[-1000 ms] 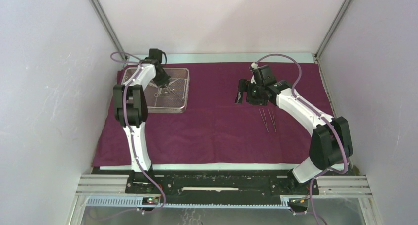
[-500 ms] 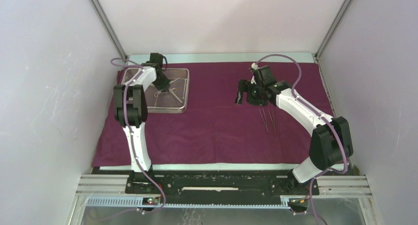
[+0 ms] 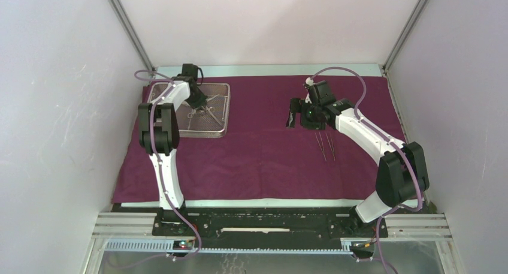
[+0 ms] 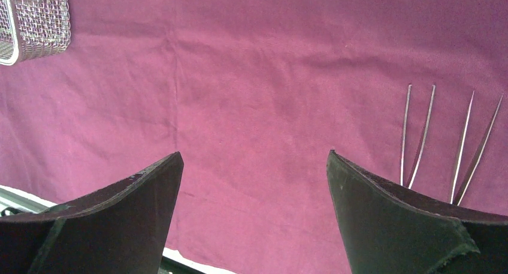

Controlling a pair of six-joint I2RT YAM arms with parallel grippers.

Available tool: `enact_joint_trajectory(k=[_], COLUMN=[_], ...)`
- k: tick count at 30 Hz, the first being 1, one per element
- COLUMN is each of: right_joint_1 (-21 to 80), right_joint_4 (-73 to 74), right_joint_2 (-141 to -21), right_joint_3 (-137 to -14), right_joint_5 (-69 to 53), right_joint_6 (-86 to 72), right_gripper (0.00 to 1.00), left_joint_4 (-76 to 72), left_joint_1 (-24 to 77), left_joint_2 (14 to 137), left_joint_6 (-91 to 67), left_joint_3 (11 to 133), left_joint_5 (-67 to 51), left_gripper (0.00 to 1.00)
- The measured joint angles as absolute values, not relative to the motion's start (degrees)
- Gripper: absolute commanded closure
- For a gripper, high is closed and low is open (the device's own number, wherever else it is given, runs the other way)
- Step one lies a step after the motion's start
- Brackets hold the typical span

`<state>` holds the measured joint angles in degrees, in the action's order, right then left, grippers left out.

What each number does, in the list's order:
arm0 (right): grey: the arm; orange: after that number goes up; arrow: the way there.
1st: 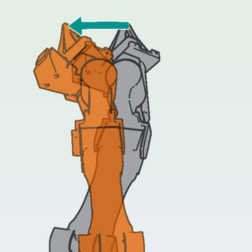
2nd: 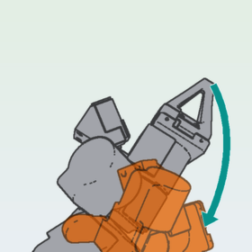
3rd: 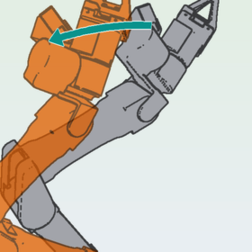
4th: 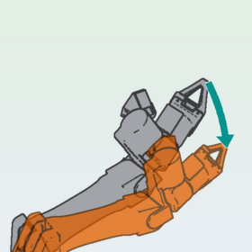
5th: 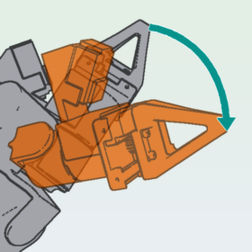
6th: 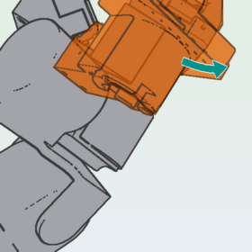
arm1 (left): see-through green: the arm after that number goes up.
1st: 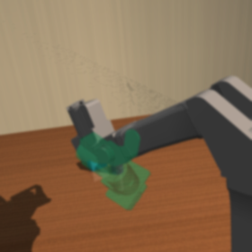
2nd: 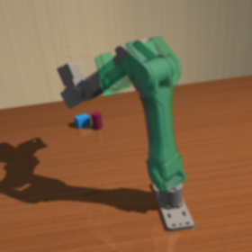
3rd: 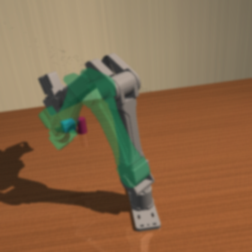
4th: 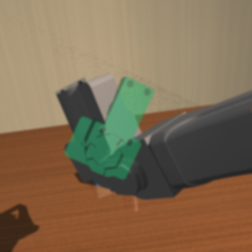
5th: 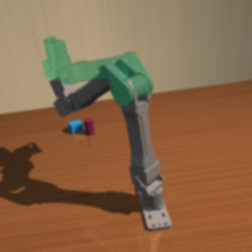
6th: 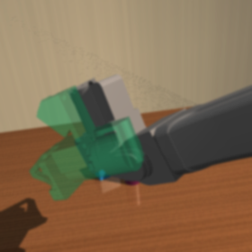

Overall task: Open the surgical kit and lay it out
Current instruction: Pick up the medical item from the container.

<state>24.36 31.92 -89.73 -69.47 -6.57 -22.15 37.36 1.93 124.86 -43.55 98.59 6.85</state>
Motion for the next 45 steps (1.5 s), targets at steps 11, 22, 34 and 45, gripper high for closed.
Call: enact_joint_trajectory(k=[11,22,34,45], right_joint_1=[24.34,24.25,24.08,24.08], right_joint_4=[31.81,31.46,31.44,31.42], right_joint_2=[-89.73,-89.73,-89.73,-89.73], right_joint_3=[-69.21,-68.9,-68.9,-68.9], right_joint_5=[-6.59,-6.57,-6.57,-6.59], right_joint_6=[-21.96,-21.93,-21.93,-21.93], right_gripper=[0.0,0.0,0.0,0.0], left_joint_4=[37.01,37.91,38.33,38.33], left_joint_1=[2.09,2.11,2.11,2.13], left_joint_2=[124.88,124.92,124.92,125.91], left_joint_6=[-43.51,-43.53,-43.53,-43.44], left_joint_3=[99.66,101.08,101.06,101.75], left_joint_5=[5.52,5.87,5.93,5.85], left_gripper=[0.83,0.82,0.82,0.81])
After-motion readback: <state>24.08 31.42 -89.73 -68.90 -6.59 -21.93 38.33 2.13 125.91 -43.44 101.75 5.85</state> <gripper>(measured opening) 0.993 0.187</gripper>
